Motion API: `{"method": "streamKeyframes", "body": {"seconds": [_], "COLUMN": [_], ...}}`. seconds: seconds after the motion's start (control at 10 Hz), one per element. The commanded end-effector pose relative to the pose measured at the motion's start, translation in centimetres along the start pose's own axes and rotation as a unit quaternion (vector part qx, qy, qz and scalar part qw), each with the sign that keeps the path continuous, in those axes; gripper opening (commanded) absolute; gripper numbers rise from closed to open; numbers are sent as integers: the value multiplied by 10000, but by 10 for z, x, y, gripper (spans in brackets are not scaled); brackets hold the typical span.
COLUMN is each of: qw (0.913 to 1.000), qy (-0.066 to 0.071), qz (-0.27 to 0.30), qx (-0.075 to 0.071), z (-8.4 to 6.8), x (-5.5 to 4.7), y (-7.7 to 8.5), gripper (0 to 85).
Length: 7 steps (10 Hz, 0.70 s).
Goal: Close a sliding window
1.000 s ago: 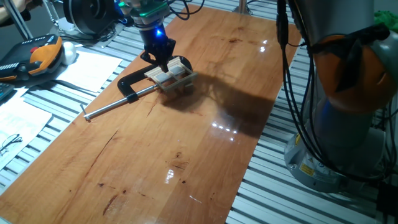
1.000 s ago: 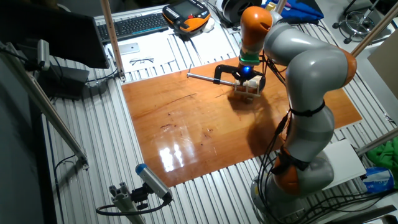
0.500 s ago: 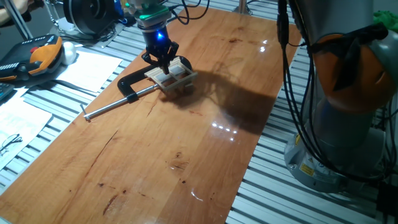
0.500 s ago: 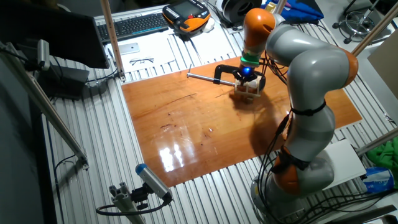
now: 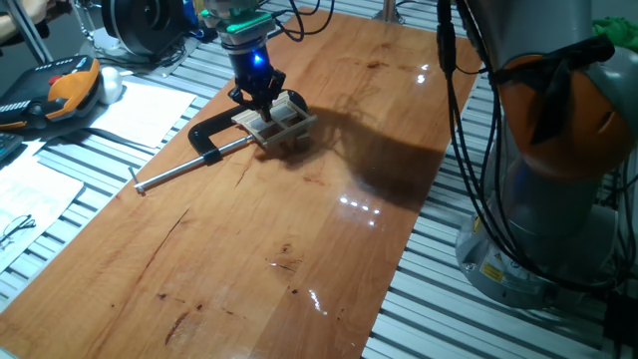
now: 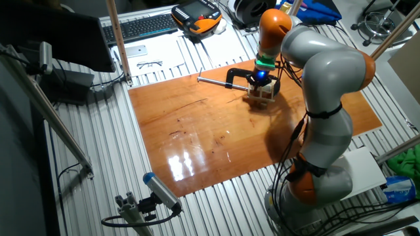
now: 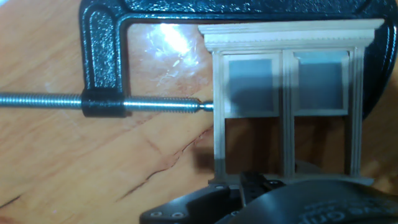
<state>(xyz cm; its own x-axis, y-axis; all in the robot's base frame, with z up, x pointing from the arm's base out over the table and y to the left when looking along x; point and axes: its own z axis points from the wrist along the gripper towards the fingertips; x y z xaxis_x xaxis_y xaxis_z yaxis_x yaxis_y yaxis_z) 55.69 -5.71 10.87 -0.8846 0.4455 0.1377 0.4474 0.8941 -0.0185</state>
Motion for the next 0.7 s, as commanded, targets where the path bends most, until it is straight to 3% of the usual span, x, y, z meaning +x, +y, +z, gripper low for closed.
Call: {"method": "streamKeyframes", "body": {"seconds": [0.0, 0.3, 0.6], "qw": [9999, 9997, 9999], "qy": [-48, -63, -20], "qz": [-80, -178, -128], "qx": [61, 129, 57], "z": [-2, -1, 6], "x": [-2, -7, -13], "y": [-2, -5, -5], "gripper": [0, 0, 0]}}
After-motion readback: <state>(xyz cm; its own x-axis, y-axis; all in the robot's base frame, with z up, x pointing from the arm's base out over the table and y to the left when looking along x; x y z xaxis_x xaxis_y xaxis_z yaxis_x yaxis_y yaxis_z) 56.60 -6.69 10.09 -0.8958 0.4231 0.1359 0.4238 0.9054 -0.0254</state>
